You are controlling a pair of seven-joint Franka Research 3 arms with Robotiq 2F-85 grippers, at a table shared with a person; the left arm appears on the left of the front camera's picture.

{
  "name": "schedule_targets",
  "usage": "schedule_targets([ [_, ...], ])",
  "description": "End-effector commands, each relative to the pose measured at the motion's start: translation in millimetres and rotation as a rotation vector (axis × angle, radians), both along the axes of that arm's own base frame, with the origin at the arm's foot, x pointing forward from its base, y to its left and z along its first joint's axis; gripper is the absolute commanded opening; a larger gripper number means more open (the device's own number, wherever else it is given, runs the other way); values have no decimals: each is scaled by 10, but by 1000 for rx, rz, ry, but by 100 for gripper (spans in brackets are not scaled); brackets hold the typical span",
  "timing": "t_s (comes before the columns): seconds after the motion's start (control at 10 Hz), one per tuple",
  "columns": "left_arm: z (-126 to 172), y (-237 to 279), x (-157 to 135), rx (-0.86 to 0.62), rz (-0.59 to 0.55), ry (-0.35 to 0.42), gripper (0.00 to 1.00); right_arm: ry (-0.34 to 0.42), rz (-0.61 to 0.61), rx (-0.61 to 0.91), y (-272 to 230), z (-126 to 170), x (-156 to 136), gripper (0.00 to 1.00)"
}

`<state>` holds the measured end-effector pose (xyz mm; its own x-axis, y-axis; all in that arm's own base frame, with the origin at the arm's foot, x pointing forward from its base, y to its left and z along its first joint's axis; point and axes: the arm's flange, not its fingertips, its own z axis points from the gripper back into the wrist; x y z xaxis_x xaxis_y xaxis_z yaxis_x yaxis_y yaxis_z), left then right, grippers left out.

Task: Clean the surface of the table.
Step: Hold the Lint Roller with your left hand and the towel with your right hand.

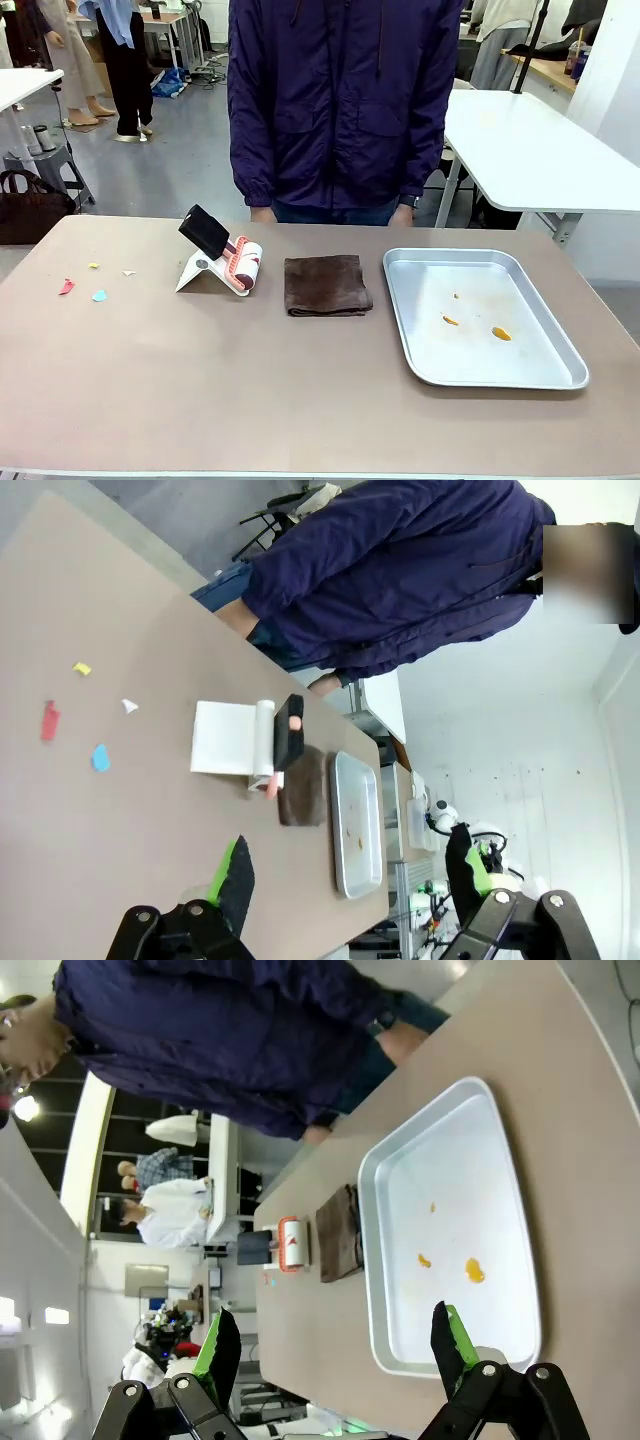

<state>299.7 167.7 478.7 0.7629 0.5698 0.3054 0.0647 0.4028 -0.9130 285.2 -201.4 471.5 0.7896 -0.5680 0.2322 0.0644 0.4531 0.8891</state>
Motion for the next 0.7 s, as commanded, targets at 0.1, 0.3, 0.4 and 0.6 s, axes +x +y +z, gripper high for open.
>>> schedule_targets([
  [0.1, -55, 146, -125, 1, -12, 0, 100, 6, 12, 6, 41, 62, -20, 100],
  [0.3, -55, 146, -125, 1, -12, 0, 100, 6, 12, 6, 41, 62, -20, 100],
  [0.4, -55, 146, -125, 1, -12, 0, 100, 6, 12, 6, 41, 62, -20, 100],
  [0.6, -55, 146, -125, 1, -12, 0, 100, 6, 12, 6, 41, 62, -20, 100],
])
